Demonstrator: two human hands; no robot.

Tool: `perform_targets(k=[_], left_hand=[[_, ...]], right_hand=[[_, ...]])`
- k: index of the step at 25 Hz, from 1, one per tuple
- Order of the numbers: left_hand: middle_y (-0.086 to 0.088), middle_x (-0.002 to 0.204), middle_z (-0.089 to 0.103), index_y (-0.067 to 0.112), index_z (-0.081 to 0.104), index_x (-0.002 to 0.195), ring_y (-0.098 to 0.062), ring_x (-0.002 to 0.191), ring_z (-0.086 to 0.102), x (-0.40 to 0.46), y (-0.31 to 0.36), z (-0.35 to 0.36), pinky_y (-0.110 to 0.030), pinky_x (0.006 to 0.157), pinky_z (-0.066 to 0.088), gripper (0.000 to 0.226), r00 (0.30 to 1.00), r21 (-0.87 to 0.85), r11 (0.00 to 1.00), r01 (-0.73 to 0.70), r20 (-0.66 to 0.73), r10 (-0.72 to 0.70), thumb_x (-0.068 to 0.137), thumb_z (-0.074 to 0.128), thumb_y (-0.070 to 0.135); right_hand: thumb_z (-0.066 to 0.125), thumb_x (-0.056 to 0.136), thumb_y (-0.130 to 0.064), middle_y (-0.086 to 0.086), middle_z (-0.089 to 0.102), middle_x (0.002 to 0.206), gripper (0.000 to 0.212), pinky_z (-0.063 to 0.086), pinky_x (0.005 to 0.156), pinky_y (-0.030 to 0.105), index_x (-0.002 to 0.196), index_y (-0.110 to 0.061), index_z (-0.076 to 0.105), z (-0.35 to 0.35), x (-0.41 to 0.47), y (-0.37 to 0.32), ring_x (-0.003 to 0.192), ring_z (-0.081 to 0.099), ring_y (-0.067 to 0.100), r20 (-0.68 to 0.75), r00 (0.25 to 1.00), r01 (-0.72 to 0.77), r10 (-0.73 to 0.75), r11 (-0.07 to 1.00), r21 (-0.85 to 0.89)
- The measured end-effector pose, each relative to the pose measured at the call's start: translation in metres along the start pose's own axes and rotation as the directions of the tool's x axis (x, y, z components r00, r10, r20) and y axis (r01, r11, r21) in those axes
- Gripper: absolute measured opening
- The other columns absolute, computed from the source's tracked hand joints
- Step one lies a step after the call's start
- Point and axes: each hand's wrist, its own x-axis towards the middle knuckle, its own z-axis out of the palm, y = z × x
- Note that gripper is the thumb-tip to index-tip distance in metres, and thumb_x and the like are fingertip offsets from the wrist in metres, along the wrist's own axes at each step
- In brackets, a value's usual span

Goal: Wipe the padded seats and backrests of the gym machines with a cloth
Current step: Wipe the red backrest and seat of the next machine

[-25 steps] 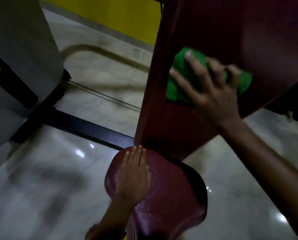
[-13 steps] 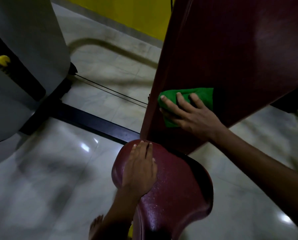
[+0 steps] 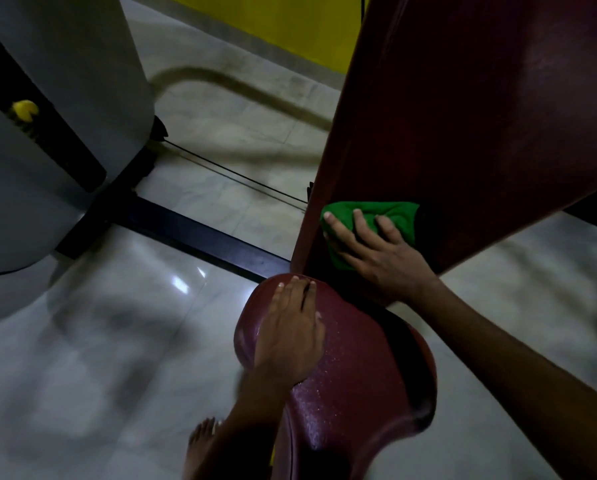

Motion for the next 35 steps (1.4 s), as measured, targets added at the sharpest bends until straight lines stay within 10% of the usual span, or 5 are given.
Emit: perform_targets(k=[8,16,21,28,35], left_hand=[[-0.017,0.134,0.054,0.002,0.053,0.132,-0.030,0.127,0.049,0.000,-0.001,0.004,-0.044,0.112,0.031,0.056,1.000,-0.028,1.000,0.011,0.017,-0.010,0.088,0.031,0.028],[-0.015,0.129,0.058,0.003,0.056,0.129,-0.027,0.122,0.054,0.000,-0.002,0.001,-0.044,0.109,0.035,0.054,1.000,-0.005,1.000,-0.008,-0.015,0.007,0.086,0.035,0.029],[-0.014,0.130,0.057,0.003,0.055,0.129,-0.027,0.123,0.052,0.000,-0.003,0.001,-0.038,0.115,0.026,0.053,1.000,-0.021,1.000,-0.008,-0.015,0.008,0.087,0.036,0.028],[-0.013,0.131,0.056,0.004,0.055,0.130,-0.026,0.124,0.052,0.001,-0.003,0.000,-0.042,0.110,0.034,0.053,1.000,-0.041,0.999,0.015,-0.016,-0.016,0.086,0.037,0.028],[-0.012,0.132,0.055,0.004,0.055,0.131,-0.025,0.125,0.051,0.001,-0.003,0.000,-0.038,0.114,0.030,0.053,1.000,-0.041,0.999,0.005,0.000,-0.005,0.087,0.037,0.028]], right_hand=[[0.042,0.097,-0.016,0.010,0.036,0.150,0.046,0.030,0.092,0.041,0.143,-0.020,0.039,-0.029,0.036,0.034,0.124,0.039,0.032,-0.181,0.899,-0.403,0.398,0.915,0.013],[0.043,0.085,-0.019,0.017,0.048,0.140,0.045,0.030,0.094,0.046,0.126,-0.011,0.060,-0.001,0.015,-0.013,0.114,0.053,0.035,0.040,0.975,0.214,-0.219,0.971,0.107],[0.037,0.096,-0.017,0.013,0.035,0.150,0.049,0.031,0.094,0.041,0.145,-0.013,0.034,-0.019,0.047,0.017,0.123,0.049,0.029,-0.088,0.969,-0.223,0.229,0.972,0.078],[0.029,0.088,-0.010,0.019,0.058,0.128,0.048,0.029,0.093,0.043,0.123,-0.001,0.060,0.009,0.022,-0.027,0.105,0.060,0.032,0.145,0.925,0.331,-0.350,0.933,0.139],[0.033,0.094,-0.014,0.015,0.040,0.147,0.049,0.030,0.099,0.044,0.141,-0.004,0.039,-0.005,0.031,0.006,0.124,0.049,0.030,-0.041,0.999,-0.002,0.005,0.998,0.070]])
